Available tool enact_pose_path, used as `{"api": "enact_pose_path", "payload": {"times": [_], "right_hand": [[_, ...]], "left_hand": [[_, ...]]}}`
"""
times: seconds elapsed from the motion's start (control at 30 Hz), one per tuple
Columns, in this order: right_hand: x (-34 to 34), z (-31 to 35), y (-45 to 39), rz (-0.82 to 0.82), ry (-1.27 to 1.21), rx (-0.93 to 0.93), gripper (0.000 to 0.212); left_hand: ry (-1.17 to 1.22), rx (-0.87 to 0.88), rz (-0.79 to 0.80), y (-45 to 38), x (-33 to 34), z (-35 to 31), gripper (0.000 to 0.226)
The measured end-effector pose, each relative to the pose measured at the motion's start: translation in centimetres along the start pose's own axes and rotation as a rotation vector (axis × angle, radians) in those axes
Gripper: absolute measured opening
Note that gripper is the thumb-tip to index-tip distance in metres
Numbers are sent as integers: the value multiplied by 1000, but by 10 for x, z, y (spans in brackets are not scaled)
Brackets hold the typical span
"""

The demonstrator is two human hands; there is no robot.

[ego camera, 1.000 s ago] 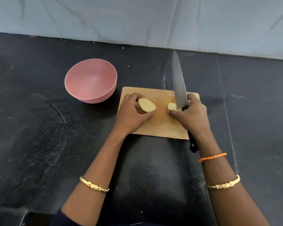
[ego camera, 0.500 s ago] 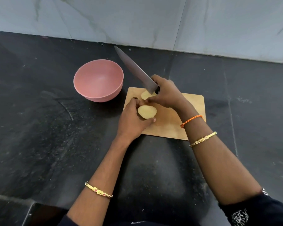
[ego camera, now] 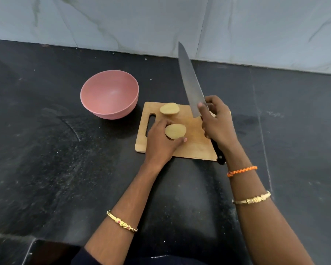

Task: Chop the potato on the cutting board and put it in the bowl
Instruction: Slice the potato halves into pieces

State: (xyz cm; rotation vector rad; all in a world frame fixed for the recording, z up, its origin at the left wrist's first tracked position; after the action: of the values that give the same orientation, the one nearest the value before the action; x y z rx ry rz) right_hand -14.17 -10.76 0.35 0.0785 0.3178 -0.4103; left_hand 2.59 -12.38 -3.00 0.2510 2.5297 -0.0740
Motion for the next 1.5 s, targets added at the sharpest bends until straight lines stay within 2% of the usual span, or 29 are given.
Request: {"api": "enact_pose_path", "payload": {"times": [0.2,0.43,0.57,0.67,0.73,0.83,0.97,1.17,1.5], "right_hand": [[-30,-27,42,-67,13,138,17],[-46,-42,68,-150,20,146,19],[-48,-49,79,-164,9,203,21],[-42,-50,84,-138,16,227,20],[-39,-48,86,-122,36,228,20],[-38,-43,89,-82,130,179,21],[-39,-38,96,-78,254,131,27],[-45,-36,100,-116,253,112,25],[-65,-42,90,-172,232,156,24]], "left_hand": [[-13,174,-55,1,16,-28,44],[34,297,-52,9,25,-40,32],[106,282,14,16,20,-34,37],[114,229,35,13,16,-32,23],[48,222,101,9,17,-30,23],[-69,251,165,10,21,-28,28],[-264,305,121,10,25,-28,52],[-190,293,52,-3,33,-40,49],[-132,258,166,-16,43,-39,45]]}}
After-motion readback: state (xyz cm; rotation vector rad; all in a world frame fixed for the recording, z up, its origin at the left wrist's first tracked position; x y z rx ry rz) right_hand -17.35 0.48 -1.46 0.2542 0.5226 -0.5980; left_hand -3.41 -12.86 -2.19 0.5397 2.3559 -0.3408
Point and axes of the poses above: each hand's wrist, its own y-axis away from the middle knuckle, its own x-axis out of the palm, z = x × y, the point moved 8 cm from there along -y, towards the middle knuckle, and after that the axes turned 3 degrees about -y, right-handed, at the moved point
